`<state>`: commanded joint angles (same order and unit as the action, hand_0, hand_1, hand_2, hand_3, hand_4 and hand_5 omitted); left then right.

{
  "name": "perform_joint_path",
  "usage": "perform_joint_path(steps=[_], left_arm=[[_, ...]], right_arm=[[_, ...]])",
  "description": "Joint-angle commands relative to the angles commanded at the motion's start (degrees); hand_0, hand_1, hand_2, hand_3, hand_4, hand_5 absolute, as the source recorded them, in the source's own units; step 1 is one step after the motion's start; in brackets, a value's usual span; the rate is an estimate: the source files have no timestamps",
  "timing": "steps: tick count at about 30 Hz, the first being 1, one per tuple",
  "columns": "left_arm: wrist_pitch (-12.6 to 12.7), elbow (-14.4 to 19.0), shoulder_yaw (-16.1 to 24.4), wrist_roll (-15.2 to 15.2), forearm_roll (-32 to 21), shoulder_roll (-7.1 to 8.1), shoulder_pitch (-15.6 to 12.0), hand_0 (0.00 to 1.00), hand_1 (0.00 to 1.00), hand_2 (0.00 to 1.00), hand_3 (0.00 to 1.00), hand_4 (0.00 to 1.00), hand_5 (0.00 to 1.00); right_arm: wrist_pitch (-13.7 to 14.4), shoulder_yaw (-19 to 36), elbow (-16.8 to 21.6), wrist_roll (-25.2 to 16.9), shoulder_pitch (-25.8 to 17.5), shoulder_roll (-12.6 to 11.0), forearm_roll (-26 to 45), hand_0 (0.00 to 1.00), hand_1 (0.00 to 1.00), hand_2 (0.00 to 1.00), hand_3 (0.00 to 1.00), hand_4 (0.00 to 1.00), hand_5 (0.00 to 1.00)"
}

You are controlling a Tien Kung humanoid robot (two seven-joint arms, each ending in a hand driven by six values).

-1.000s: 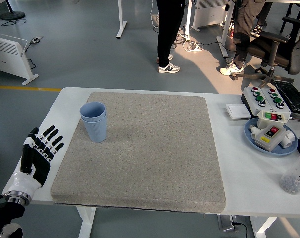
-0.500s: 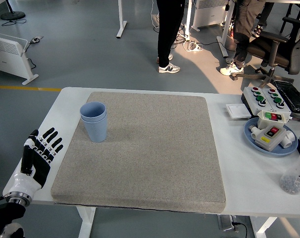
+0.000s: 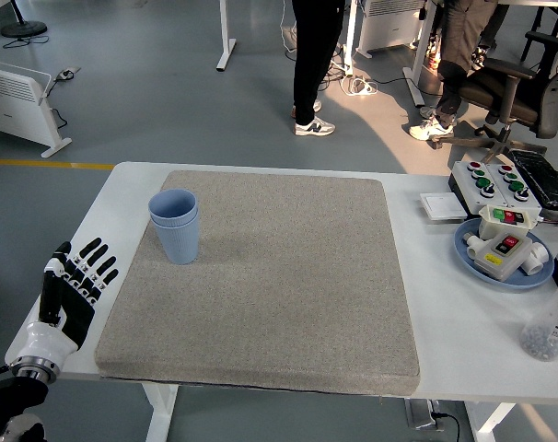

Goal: Push cup pick cup insert cup

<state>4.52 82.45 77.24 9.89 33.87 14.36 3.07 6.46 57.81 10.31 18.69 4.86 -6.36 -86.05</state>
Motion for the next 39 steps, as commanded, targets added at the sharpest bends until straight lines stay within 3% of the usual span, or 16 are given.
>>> perform_joint_path(steps=[5, 12, 16, 39], left_arm=[[-0.4, -0.4, -0.1, -0.2, 0.2, -0.09, 0.0, 0.879, 0.887, 0.9, 0.826, 0.589, 0.998], [-3.9, -2.5, 1.3, -1.6, 0.7, -0.29, 0.2, 0.868, 0.867, 0.878, 0.815, 0.593, 0.998], [-4.6, -3.3, 1.9, -2.0, 0.8, -0.34, 0.1, 0.868, 0.867, 0.878, 0.815, 0.593, 0.998], [-4.5, -3.6, 2.0, -2.0, 1.0, -0.52, 0.4, 0.86, 0.862, 0.869, 0.806, 0.607, 0.998]], right_arm=[[0.0, 0.2, 0.0, 0.0, -0.1, 0.0, -0.1, 0.531, 0.549, 0.503, 0.543, 0.088, 0.931], [0.1, 0.1, 0.0, 0.1, -0.3, 0.0, 0.0, 0.531, 0.549, 0.503, 0.543, 0.088, 0.932], [0.1, 0.2, 0.0, 0.1, -0.4, 0.0, -0.2, 0.531, 0.549, 0.503, 0.543, 0.088, 0.932], [-0.1, -0.4, 0.0, 0.1, -0.6, -0.1, 0.5, 0.531, 0.549, 0.503, 0.543, 0.087, 0.93]])
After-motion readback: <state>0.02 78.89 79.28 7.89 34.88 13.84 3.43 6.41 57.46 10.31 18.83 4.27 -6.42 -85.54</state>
